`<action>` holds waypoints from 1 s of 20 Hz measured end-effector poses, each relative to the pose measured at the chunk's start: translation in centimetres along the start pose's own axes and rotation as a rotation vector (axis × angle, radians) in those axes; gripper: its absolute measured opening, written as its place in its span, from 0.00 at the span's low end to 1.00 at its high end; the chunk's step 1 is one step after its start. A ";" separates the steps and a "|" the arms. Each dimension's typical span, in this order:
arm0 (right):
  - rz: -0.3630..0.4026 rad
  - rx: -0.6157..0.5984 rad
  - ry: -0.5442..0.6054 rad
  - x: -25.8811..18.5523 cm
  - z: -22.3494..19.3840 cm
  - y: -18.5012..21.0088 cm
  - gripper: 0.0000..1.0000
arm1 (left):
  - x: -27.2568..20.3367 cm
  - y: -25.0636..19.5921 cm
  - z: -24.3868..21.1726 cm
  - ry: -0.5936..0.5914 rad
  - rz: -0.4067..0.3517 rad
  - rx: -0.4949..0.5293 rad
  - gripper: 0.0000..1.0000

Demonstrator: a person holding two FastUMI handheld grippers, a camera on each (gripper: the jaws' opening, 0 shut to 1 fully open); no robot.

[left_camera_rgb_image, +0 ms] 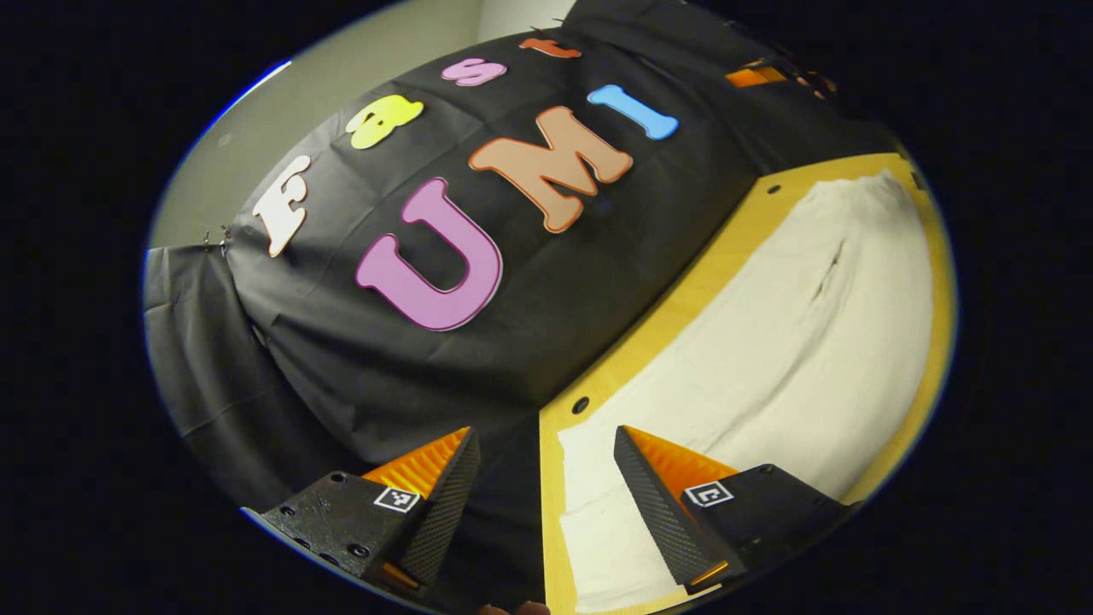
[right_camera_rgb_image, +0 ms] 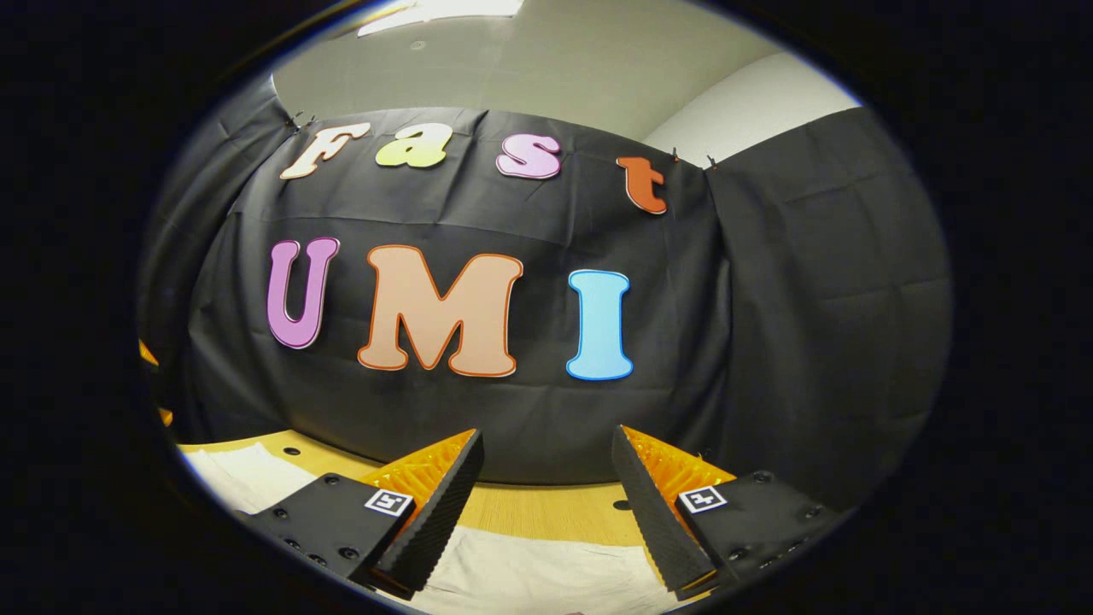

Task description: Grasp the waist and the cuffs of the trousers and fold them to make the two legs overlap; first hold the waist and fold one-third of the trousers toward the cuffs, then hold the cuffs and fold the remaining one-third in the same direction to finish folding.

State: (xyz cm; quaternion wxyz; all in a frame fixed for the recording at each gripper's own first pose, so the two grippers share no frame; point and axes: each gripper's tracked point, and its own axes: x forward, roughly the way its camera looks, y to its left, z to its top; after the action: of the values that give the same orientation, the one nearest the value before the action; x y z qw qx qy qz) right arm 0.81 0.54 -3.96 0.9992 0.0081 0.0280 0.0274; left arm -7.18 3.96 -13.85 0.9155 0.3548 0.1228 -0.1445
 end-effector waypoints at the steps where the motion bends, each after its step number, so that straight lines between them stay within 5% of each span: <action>1: -0.002 -0.001 0.005 0.0 -0.4 -0.1 0.97 | -0.2 -1.4 -0.8 0.020 -0.040 0.030 0.96; 6: -0.002 0.019 0.044 0.2 -1.9 -0.2 0.97 | -1.4 -7.1 -5.3 0.120 -0.261 0.150 0.97; 20: -0.004 -0.009 0.095 -0.1 -4.9 -1.7 0.97 | -6.1 -12.1 -14.4 0.276 -0.586 0.495 0.97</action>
State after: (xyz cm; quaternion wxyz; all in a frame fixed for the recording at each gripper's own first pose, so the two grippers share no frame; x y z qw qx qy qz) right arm 0.49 -1.10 -8.90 0.9968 0.0022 0.0753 0.0260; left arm -18.86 6.37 -29.60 0.6975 0.5304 0.3021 -0.3754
